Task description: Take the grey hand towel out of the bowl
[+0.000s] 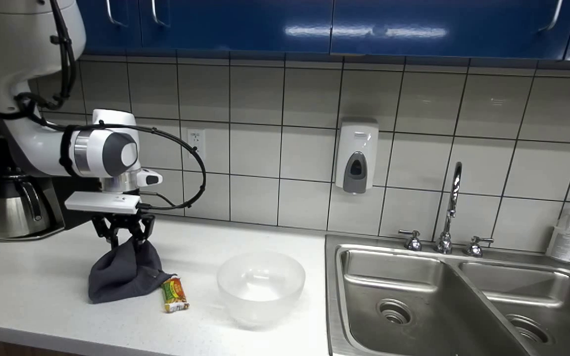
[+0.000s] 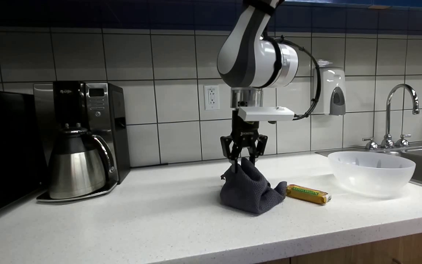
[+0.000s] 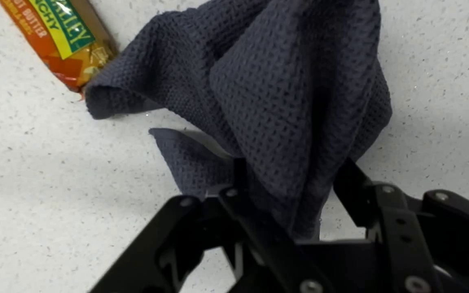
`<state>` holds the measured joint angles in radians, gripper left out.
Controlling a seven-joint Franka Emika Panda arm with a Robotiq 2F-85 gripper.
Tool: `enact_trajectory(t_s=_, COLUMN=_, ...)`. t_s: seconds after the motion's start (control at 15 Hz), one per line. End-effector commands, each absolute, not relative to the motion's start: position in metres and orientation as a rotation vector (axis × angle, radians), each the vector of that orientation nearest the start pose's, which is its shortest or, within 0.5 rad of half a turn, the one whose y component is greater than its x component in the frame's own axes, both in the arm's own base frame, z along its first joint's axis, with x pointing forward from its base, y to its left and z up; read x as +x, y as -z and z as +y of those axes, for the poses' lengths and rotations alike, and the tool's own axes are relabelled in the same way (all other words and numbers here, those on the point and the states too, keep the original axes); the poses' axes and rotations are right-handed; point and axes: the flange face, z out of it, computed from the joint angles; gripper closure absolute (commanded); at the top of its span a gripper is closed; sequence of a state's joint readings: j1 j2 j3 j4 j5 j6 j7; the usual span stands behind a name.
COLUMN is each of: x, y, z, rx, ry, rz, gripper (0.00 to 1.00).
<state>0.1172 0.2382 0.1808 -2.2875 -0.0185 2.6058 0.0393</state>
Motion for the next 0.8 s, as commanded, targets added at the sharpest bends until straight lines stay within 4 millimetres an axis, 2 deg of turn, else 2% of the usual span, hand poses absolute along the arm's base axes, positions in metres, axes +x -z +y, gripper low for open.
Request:
enact_trajectory(t_s=0.0, x=0.521, y=-0.27, z=0.159, rx=-3.057, ry=0.14, rz=-0.415, gripper=0.1)
enact_trajectory(t_s=0.13, x=0.518, y=-0.28, z=0.162, rx=-3.059, ry=0.152, rz=-0.419, gripper=0.0)
enact_trajectory(t_s=0.47, x=0.499, y=-0.317, z=0.166, rx=-3.055, ry=0.225, rz=-0.412, gripper=0.0)
enact_trajectory(t_s=0.73, x=0.472, y=-0.353, z=0.18, rx=-3.072, ry=0.313, rz=-0.418, gripper=0.0)
